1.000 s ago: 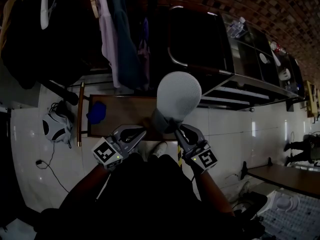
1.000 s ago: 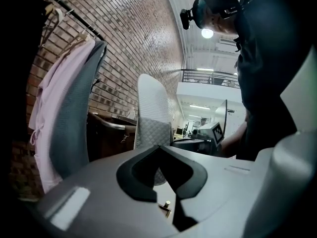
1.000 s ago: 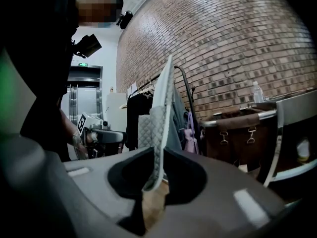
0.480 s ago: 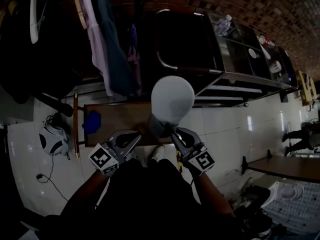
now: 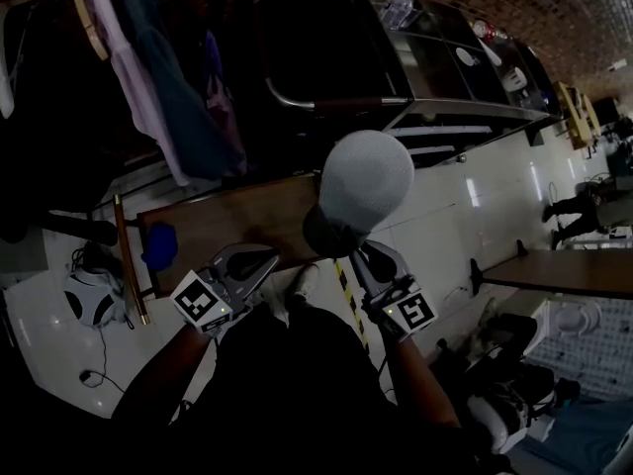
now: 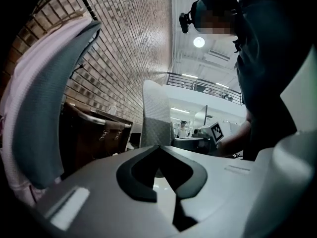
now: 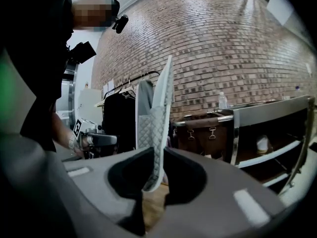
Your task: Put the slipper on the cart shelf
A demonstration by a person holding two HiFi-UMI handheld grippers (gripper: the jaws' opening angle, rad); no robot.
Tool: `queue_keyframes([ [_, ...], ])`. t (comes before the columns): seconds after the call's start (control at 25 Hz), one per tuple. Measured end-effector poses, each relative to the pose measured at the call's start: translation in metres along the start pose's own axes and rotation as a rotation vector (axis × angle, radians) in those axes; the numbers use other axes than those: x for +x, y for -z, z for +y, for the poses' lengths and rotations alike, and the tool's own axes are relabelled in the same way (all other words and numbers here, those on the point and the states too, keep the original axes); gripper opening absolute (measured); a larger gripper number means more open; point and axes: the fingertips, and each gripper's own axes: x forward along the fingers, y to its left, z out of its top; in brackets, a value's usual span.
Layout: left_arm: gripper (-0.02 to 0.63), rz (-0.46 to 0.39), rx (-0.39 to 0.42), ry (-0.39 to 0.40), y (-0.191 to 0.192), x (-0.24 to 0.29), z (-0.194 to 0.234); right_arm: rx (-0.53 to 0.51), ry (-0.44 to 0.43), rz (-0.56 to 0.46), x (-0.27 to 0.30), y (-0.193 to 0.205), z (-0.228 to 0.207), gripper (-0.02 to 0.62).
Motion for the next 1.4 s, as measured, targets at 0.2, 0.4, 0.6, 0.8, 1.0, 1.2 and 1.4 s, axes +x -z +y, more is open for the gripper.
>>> queue_keyframes([
  [0.2, 0.005, 0.011, 0.013, 0.048, 0.005, 0.025, -0.012, 0.017, 0.074, -0.017, -0.031, 0.007, -0.017, 0.055],
  [0.4, 0.003, 0.036, 0.026, 0.064, 0.004, 0.065, -0.037, 0.024, 0.105, -0.052, -0.065, 0.008, -0.047, 0.055],
  [0.6, 0.003, 0.064, 0.033, 0.045, 0.007, 0.116, -0.071, 0.038, 0.071, -0.078, -0.104, 0.013, -0.086, 0.055],
  [0.8, 0.003, 0.099, 0.051, 0.042, 0.014, 0.176, -0.111, 0.081, 0.034, -0.089, -0.149, 0.030, -0.129, 0.055],
  [1.0, 0.004, 0.126, 0.053, 0.028, 0.025, 0.229, -0.142, 0.107, 0.004, -0.095, -0.185, 0.047, -0.175, 0.055],
  [1.2, 0.005, 0.143, 0.073, 0.038, 0.027, 0.262, -0.151, 0.106, 0.011, -0.068, -0.202, 0.048, -0.204, 0.055],
  [1.4, 0.003, 0.146, 0.070, 0.062, 0.029, 0.277, -0.138, 0.103, 0.037, -0.063, -0.198, 0.055, -0.224, 0.055],
])
